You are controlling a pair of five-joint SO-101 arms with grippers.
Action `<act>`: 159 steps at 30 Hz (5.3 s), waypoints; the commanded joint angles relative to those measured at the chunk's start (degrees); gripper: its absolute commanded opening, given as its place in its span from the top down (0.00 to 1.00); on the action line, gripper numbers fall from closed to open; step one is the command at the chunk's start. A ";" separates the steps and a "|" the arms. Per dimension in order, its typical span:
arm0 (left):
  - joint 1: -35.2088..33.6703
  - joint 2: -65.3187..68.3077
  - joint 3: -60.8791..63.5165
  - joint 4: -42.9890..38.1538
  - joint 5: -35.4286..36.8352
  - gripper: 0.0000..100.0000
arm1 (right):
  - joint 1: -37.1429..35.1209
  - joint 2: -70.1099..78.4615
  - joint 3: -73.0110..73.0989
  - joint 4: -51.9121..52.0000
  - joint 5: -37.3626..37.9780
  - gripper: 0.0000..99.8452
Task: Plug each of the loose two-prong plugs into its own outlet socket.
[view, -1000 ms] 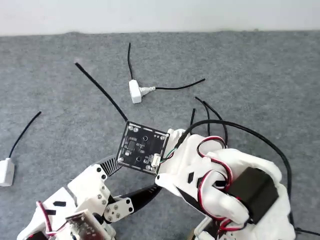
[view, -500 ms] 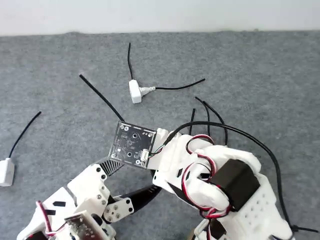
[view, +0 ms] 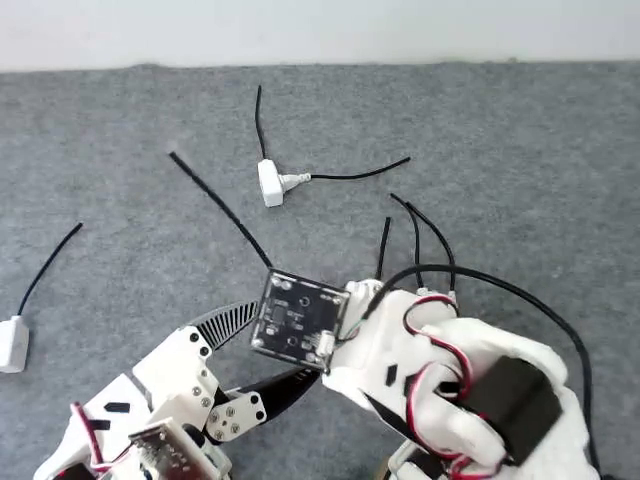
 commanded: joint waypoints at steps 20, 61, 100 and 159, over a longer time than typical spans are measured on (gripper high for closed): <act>-0.09 -0.97 -2.24 -1.05 -0.09 0.73 | 0.75 -1.10 9.76 -2.86 -0.44 0.99; -9.49 -0.97 0.31 -7.21 3.60 0.73 | 1.01 -8.57 26.37 -11.21 -0.70 0.99; -11.60 -0.97 4.53 -11.25 4.22 0.73 | 0.75 -8.31 21.54 -11.56 -1.85 0.99; -26.20 -0.53 30.02 -45.63 6.59 0.73 | 22.81 -9.89 70.77 -46.55 14.07 0.99</act>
